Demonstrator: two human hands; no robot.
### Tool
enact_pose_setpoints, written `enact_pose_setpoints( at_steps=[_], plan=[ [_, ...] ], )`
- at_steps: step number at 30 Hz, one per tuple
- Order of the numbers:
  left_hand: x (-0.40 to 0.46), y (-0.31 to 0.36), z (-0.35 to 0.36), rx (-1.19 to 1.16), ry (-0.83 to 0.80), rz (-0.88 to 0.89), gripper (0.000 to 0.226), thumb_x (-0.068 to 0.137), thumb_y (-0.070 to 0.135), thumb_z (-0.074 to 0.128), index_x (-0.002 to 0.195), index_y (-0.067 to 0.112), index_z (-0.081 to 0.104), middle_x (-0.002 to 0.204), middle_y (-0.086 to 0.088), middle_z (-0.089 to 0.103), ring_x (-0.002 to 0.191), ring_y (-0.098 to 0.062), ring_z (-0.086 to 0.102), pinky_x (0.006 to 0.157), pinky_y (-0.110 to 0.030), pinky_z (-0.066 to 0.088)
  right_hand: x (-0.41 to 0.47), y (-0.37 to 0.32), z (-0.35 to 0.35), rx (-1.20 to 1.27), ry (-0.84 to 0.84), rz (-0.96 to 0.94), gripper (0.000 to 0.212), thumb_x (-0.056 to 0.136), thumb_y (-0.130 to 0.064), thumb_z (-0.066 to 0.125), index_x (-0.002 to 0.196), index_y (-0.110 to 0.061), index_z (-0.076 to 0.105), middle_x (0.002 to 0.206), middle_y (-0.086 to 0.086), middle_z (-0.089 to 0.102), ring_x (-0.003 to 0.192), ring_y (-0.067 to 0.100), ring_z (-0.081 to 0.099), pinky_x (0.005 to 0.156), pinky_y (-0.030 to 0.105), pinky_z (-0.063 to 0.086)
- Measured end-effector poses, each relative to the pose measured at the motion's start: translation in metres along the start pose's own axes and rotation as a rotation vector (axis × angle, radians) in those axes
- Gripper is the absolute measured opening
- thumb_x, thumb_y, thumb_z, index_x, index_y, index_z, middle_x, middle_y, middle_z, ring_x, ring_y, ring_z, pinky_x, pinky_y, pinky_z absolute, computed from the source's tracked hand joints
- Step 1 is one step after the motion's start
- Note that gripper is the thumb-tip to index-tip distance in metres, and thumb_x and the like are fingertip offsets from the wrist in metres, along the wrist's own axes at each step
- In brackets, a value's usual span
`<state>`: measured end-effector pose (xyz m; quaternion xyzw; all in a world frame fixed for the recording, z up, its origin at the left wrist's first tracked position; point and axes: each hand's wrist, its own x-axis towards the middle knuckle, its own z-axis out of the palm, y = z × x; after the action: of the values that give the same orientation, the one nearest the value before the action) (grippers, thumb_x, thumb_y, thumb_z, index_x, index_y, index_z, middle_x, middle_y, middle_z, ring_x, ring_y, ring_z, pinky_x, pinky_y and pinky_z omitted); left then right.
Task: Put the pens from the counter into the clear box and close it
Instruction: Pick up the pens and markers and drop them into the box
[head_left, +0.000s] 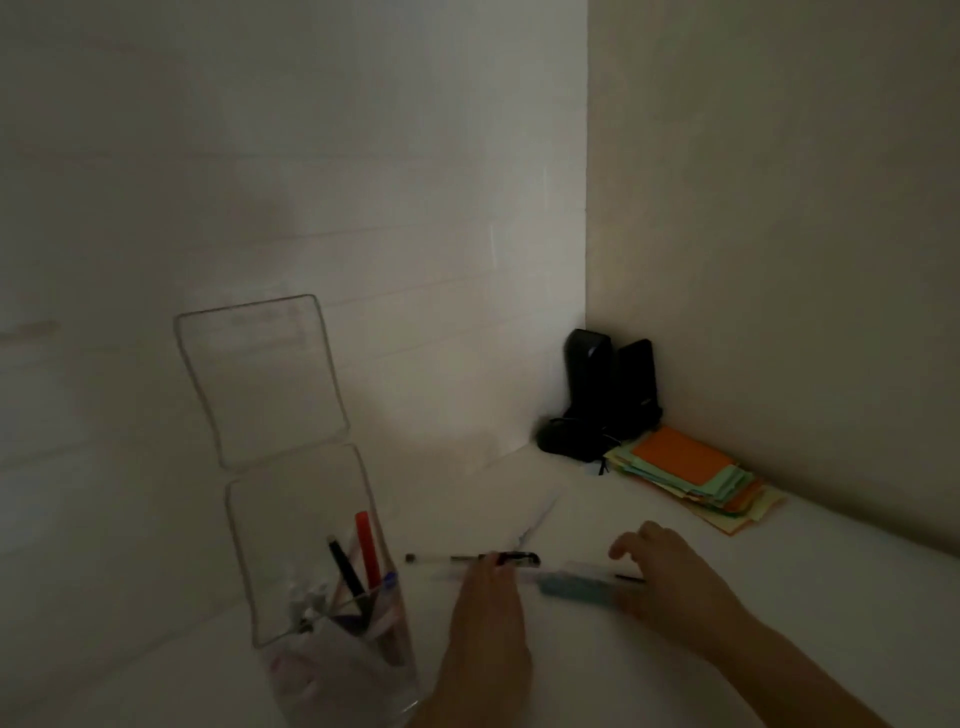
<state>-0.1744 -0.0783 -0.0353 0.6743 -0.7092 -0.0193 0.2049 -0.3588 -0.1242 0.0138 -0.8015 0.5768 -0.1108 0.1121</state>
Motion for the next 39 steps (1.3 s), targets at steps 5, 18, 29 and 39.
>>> enact_pose_setpoints(
  at_steps=[5,18,29,39],
  plan=[
    [0.039,-0.005,-0.011,0.352,-0.092,-0.168,0.048,0.091,0.004,0.03,0.137,0.003,0.017,0.144,-0.017,0.031,0.132,-0.029,0.033,0.111,-0.037,0.026,-0.003,0.002,0.005,-0.141,-0.077,-0.088,0.026,0.088,-0.023,0.046,0.113,-0.016,0.051,0.119,0.006,0.048,0.11,0.022,0.044,0.084,0.032,0.04],
    [0.013,0.02,-0.045,-0.131,-0.084,-0.161,0.018,0.09,0.005,0.035,0.086,0.022,0.041,0.104,-0.008,0.048,0.095,-0.022,0.049,0.081,-0.031,0.041,-0.012,-0.014,0.002,-0.328,-0.266,-0.145,0.029,0.091,-0.016,0.04,0.117,-0.005,0.043,0.125,0.018,0.045,0.11,0.033,0.049,0.087,0.043,0.045],
    [-0.051,0.007,-0.199,-1.29,0.302,0.166,0.02,0.067,-0.005,0.052,0.062,0.014,0.055,0.059,0.0,0.066,0.062,-0.01,0.06,0.063,-0.014,0.05,-0.027,-0.065,-0.019,0.328,-0.153,-0.23,0.019,0.094,-0.036,0.041,0.079,-0.024,0.04,0.064,-0.008,0.042,0.056,0.007,0.042,0.05,0.018,0.03],
    [-0.063,-0.043,-0.184,-1.046,0.268,-0.263,0.025,0.086,-0.003,0.048,0.074,0.019,0.048,0.077,-0.006,0.057,0.08,-0.022,0.054,0.081,-0.038,0.043,-0.03,-0.208,-0.052,1.104,0.295,-0.464,0.014,0.092,-0.028,0.044,0.09,-0.016,0.05,0.068,0.003,0.052,0.057,0.007,0.052,0.056,0.024,0.049]
  ],
)
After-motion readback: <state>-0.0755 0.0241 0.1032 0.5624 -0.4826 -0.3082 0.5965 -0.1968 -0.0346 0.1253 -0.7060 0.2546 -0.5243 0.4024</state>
